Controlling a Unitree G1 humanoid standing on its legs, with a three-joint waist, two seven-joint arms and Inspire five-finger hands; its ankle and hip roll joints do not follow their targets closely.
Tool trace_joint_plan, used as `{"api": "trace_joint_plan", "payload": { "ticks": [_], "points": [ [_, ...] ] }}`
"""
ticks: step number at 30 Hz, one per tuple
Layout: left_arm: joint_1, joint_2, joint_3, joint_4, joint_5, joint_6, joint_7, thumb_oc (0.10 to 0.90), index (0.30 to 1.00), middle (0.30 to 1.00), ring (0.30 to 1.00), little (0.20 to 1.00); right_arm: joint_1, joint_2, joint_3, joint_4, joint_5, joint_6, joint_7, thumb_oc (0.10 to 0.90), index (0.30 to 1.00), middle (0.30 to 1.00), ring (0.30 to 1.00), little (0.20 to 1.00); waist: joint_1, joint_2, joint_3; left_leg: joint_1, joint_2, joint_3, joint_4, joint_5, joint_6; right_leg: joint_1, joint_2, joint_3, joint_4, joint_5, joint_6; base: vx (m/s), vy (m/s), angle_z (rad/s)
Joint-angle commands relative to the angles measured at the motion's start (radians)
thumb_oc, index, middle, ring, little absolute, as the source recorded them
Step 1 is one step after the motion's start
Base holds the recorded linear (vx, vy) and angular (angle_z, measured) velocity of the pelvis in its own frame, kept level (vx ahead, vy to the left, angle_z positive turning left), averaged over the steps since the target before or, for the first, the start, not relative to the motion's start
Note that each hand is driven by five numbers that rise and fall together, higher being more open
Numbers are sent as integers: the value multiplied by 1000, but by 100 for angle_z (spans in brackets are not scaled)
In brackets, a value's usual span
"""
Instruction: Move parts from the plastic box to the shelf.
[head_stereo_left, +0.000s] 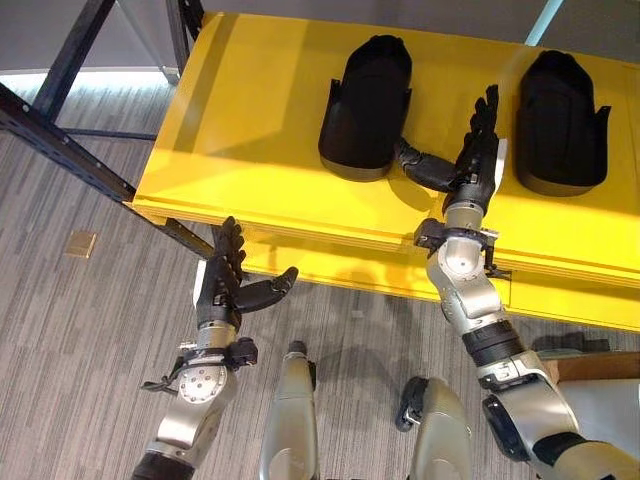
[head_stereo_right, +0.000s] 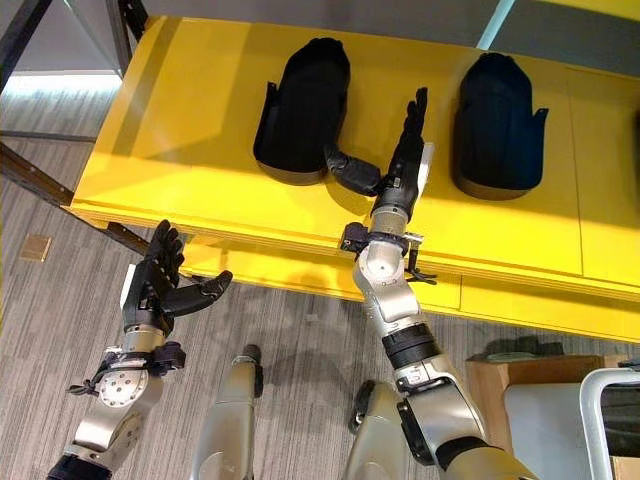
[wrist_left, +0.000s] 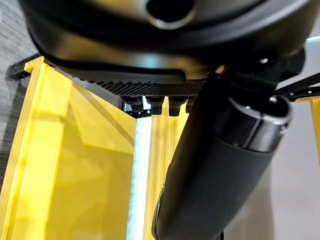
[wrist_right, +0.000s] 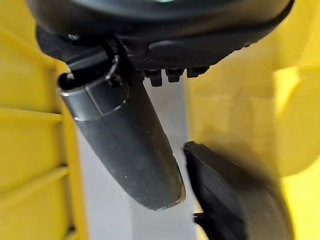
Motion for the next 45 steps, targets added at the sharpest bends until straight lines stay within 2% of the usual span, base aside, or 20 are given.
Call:
{"api": "trace_joint_plan", "payload": {
  "ticks": [1, 8, 13, 16, 17, 20, 24, 26, 29, 37, 42, 45],
  "points": [
    [-25, -8, 18, -82, 41, -68, -13, 900, 1000, 1000, 1000, 1000, -12, -31, -11, -143, -91, -95, 44, 900, 1000, 1000, 1000, 1000, -8, -32, -106, 65, 56, 50, -56, -3, 40, 34, 28, 72, -93, 109, -21, 0, 0, 0],
    [-10, -25, 49, -85, 62, -71, -12, 900, 1000, 1000, 1000, 1000, 112, -45, 33, -286, -93, -119, 138, 900, 1000, 1000, 1000, 1000, -35, -40, -126, 118, 74, 75, -156, 42, 39, 63, 49, 76, -172, 144, -19, 1, -3, -3],
    [12, -36, 70, -77, 77, -79, -20, 900, 1000, 1000, 1000, 1000, 191, -99, 73, -383, -169, -120, 191, 900, 1000, 1000, 1000, 1000, -64, -43, -147, 194, 97, 116, -278, 90, 37, 95, 78, 86, -265, 180, -8, 32, 9, -18],
    [43, -48, 101, -69, 96, -95, -36, 900, 1000, 1000, 1000, 1000, 288, -156, 97, -444, -182, -131, 279, 900, 1000, 1000, 1000, 1000, -97, -42, -189, 292, 118, 172, -412, 140, 33, 147, 102, 109, -385, 221, 7, 108, 30, -48],
    [69, -59, 128, -74, 104, -106, -56, 900, 1000, 1000, 1000, 1000, 384, -222, 66, -501, -180, -136, 337, 900, 1000, 1000, 1000, 1000, -123, -37, -226, 363, 124, 213, -509, 181, 19, 185, 120, 124, -469, 245, 16, 117, 10, -66],
    [77, -64, 130, -73, 106, -111, -61, 900, 1000, 1000, 1000, 1000, 413, -234, 64, -513, -172, -138, 352, 900, 1000, 1000, 1000, 1000, -127, -32, -239, 392, 130, 233, -544, 196, 14, 199, 127, 130, -496, 256, 18, 75, 3, -38],
    [109, -97, 159, -62, 130, -124, -82, 900, 1000, 1000, 1000, 1000, 554, -300, -13, -571, -168, -147, 409, 900, 1000, 1000, 1000, 1000, -172, -15, -317, 482, 154, 303, -663, 255, -8, 265, 151, 145, -624, 291, 29, 107, -16, -20],
    [110, -98, 157, -62, 130, -124, -82, 900, 1000, 1000, 1000, 1000, 558, -301, -14, -574, -167, -146, 410, 900, 1000, 1000, 1000, 1000, -169, -14, -317, 487, 154, 306, -668, 258, -9, 268, 152, 147, -628, 294, 29, 61, 2, -29],
    [133, -119, 170, -42, 152, -126, -88, 900, 1000, 1000, 1000, 1000, 691, -308, -88, -614, -158, -159, 430, 900, 1000, 1000, 1000, 1000, -201, 4, -357, 534, 157, 338, -734, 301, -26, 320, 154, 145, -708, 315, 35, 76, 9, -18],
    [137, -140, 170, -24, 174, -125, -103, 900, 1000, 1000, 1000, 1000, 819, -300, -163, -601, -159, -151, 442, 900, 1000, 1000, 1000, 1000, -229, 25, -407, 529, 160, 345, -740, 314, -56, 397, 140, 117, -831, 366, 42, 24, 5, 1],
    [110, -150, 164, 0, 175, -125, -91, 900, 1000, 1000, 1000, 1000, 811, -282, -166, -577, -178, -142, 419, 900, 1000, 1000, 1000, 1000, -234, 30, -416, 540, 161, 350, -740, 314, -59, 417, 133, 108, -839, 368, 44, 1, 3, 3],
    [96, -151, 159, -3, 170, -126, -79, 900, 1000, 1000, 1000, 1000, 787, -271, -157, -555, -207, -134, 393, 900, 1000, 1000, 1000, 1000, -239, 39, -403, 565, 161, 355, -740, 316, -46, 408, 133, 127, -793, 349, 36, -2, -10, -11]
  ]
}}
